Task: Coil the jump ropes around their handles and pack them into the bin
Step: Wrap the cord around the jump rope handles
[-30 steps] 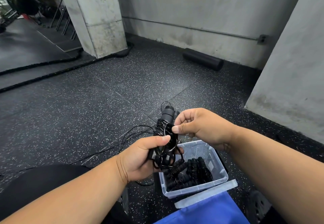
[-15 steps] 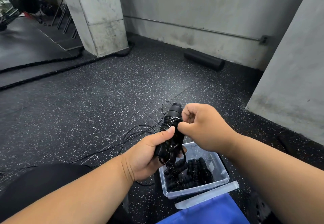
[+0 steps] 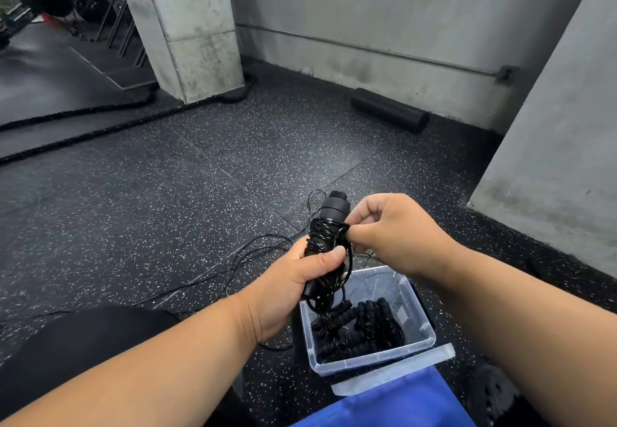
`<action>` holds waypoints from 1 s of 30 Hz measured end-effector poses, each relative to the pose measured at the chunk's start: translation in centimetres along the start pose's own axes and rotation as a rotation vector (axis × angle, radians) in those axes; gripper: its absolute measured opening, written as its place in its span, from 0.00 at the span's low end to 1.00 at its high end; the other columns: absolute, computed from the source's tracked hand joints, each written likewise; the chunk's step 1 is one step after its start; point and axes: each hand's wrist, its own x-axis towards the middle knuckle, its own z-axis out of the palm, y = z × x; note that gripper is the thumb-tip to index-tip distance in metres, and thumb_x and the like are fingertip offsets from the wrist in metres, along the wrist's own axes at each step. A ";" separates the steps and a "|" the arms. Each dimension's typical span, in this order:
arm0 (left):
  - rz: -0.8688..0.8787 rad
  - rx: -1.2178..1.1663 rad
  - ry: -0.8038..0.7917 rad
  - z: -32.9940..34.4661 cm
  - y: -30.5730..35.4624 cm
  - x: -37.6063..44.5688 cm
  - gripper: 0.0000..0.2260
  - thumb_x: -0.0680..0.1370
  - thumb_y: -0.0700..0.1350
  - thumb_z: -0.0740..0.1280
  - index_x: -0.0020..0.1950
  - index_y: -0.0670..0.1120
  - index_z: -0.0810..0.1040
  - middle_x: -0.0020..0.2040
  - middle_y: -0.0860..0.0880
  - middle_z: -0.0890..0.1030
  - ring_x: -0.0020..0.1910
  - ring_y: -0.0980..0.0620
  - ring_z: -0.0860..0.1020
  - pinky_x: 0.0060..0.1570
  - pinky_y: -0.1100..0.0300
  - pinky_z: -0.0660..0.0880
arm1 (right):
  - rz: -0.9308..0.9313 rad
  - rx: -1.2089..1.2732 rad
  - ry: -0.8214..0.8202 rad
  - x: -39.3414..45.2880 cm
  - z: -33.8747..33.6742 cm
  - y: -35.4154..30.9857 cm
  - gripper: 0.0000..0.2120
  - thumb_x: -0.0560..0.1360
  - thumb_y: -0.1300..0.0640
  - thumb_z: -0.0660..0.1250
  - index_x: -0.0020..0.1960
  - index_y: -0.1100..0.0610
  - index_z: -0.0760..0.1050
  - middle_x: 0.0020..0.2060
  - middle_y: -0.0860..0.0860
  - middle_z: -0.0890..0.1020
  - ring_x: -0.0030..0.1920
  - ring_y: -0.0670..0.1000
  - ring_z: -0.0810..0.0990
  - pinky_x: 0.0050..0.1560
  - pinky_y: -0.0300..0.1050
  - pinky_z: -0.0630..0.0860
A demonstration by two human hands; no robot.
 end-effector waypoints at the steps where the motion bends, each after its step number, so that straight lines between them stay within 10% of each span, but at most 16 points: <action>1: 0.013 0.018 0.002 0.0 0.0 0.1 0.26 0.74 0.53 0.75 0.70 0.47 0.76 0.56 0.46 0.84 0.51 0.51 0.83 0.50 0.56 0.82 | -0.021 -0.016 0.004 0.0 0.0 0.1 0.04 0.71 0.65 0.73 0.42 0.58 0.82 0.30 0.54 0.83 0.29 0.48 0.76 0.32 0.42 0.73; 8: -0.036 0.053 0.029 -0.3 -0.1 0.1 0.27 0.73 0.57 0.77 0.69 0.51 0.77 0.60 0.44 0.86 0.54 0.49 0.84 0.59 0.48 0.80 | -0.039 0.001 -0.118 0.7 -0.3 0.4 0.04 0.73 0.68 0.72 0.44 0.61 0.81 0.30 0.53 0.79 0.31 0.50 0.73 0.33 0.44 0.70; 23: -0.138 0.053 0.029 0.2 1.1 1.0 0.16 0.77 0.54 0.76 0.59 0.48 0.79 0.44 0.49 0.83 0.39 0.51 0.80 0.34 0.59 0.77 | -0.199 -0.149 -0.044 1.4 0.3 1.9 0.08 0.72 0.69 0.67 0.41 0.57 0.76 0.30 0.48 0.74 0.30 0.46 0.68 0.31 0.43 0.67; 30: -0.084 0.026 -0.016 -0.1 2.1 1.6 0.29 0.67 0.57 0.80 0.63 0.48 0.77 0.49 0.45 0.83 0.45 0.45 0.82 0.48 0.50 0.78 | -0.400 -0.275 0.085 1.3 0.2 0.8 0.09 0.73 0.67 0.65 0.41 0.54 0.69 0.28 0.51 0.71 0.29 0.46 0.65 0.31 0.45 0.66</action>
